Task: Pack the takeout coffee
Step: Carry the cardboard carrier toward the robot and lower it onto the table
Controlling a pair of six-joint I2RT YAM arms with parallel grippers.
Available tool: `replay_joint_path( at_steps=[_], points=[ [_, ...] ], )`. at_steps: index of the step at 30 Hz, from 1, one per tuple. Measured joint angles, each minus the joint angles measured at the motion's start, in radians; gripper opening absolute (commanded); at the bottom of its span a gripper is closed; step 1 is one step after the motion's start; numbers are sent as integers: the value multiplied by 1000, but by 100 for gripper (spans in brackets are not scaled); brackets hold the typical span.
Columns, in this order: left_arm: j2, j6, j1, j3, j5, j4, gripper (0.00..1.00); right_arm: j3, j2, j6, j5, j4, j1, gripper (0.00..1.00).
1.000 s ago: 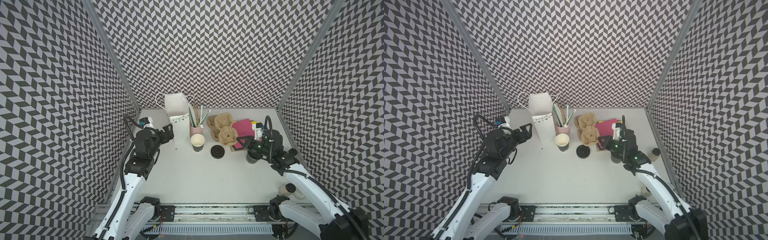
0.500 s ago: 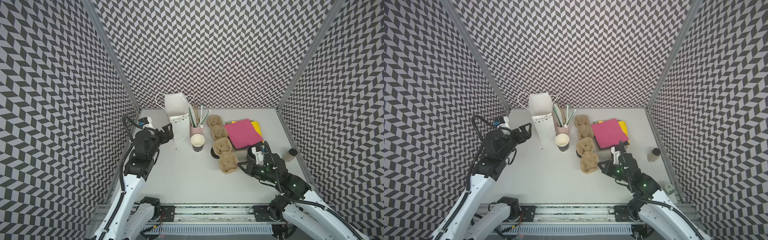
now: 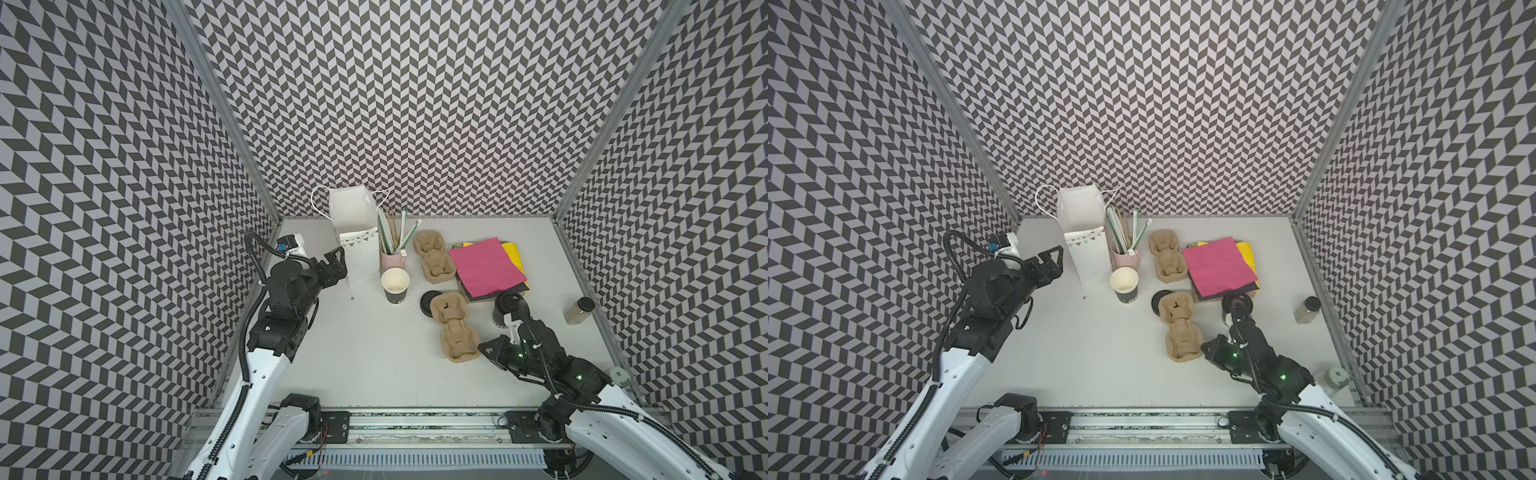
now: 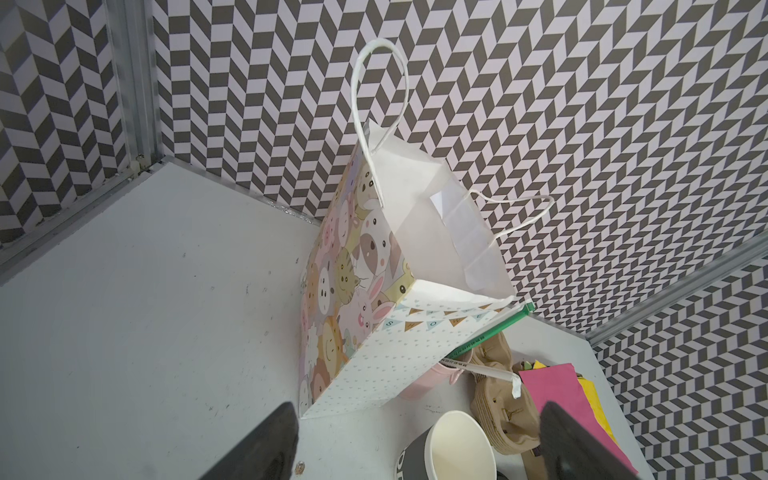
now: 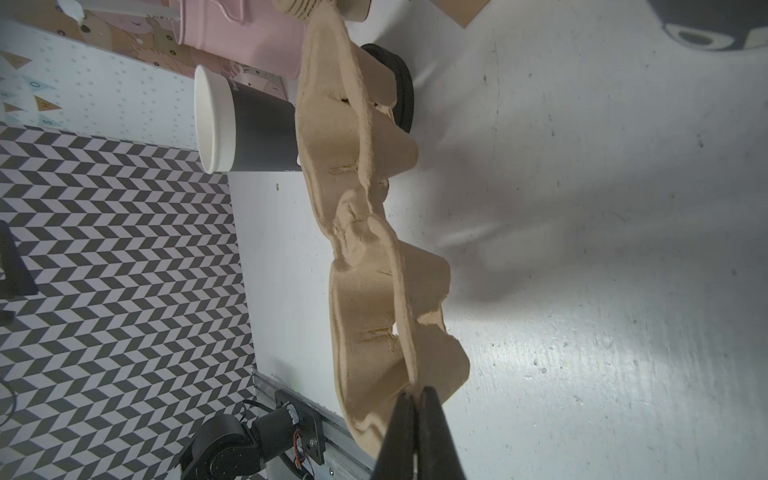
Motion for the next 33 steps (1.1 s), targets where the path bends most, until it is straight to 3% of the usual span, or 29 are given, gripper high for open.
replay_joint_path(
  at_steps=[10,24,33],
  points=[
    [1,0,0,0,0,0,91,88,-140,11,75,-86,4,0],
    [5,0,4,0,1,0,91,22,-189,77,-5,-111,6,0],
    [8,0,7,0,1,0,91,-53,-127,131,-8,-56,113,0]
  ],
)
